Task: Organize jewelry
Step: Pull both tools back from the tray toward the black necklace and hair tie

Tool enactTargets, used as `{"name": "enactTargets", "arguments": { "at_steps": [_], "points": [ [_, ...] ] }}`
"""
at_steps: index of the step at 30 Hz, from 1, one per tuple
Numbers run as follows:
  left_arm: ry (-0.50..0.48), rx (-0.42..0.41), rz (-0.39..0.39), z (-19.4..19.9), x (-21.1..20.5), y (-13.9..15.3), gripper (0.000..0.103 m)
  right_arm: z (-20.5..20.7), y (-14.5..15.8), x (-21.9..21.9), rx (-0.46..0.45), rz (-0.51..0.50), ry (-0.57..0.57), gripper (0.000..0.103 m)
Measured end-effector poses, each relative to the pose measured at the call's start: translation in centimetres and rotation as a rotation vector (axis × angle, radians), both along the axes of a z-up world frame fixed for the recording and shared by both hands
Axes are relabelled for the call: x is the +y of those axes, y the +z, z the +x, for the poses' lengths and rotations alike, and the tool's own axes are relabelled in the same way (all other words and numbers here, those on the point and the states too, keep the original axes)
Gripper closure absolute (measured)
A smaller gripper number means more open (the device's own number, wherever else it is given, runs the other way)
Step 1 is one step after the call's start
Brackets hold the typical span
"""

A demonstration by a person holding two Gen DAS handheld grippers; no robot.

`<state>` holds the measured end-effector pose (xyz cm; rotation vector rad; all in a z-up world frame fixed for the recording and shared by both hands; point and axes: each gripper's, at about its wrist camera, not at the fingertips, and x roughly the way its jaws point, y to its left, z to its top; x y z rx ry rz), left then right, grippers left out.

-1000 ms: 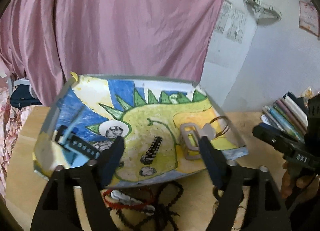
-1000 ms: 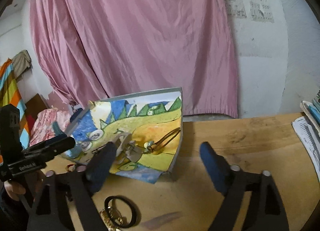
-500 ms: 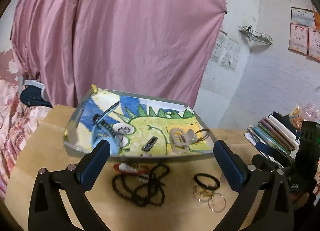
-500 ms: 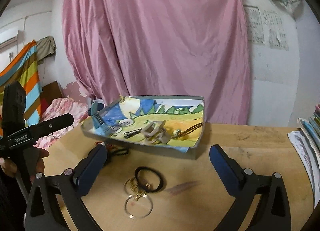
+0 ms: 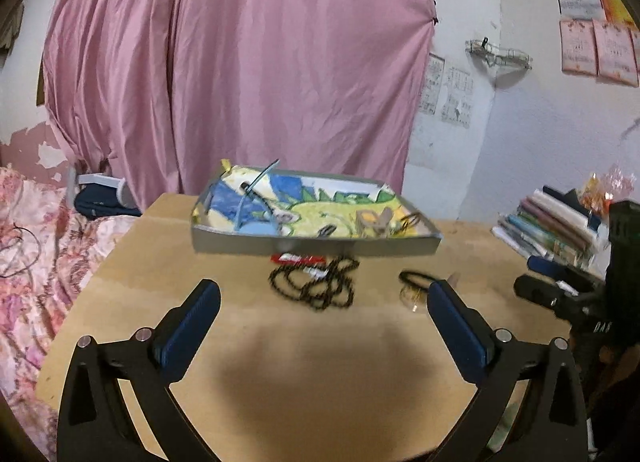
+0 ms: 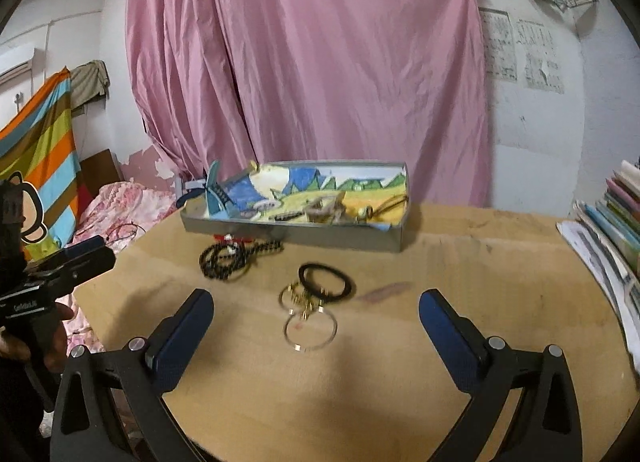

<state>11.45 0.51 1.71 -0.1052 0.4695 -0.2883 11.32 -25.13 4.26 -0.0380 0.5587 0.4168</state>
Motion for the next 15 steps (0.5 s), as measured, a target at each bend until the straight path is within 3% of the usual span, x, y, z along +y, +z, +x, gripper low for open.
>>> {"name": "enactTargets", "arguments": {
  "at_steps": [7,15],
  "points": [
    [0.002,0.014,0.106,-2.3,-0.3,-2.3,0.002,-1.7,-1.6,0.1,0.046,-0.022,-0.008,0.0],
    [-0.018,0.118,0.163,-1.6,-0.8,-5.0,0.002,-1.3,-3.3,0.1,0.125,-0.046,-0.018,0.0]
  ]
}}
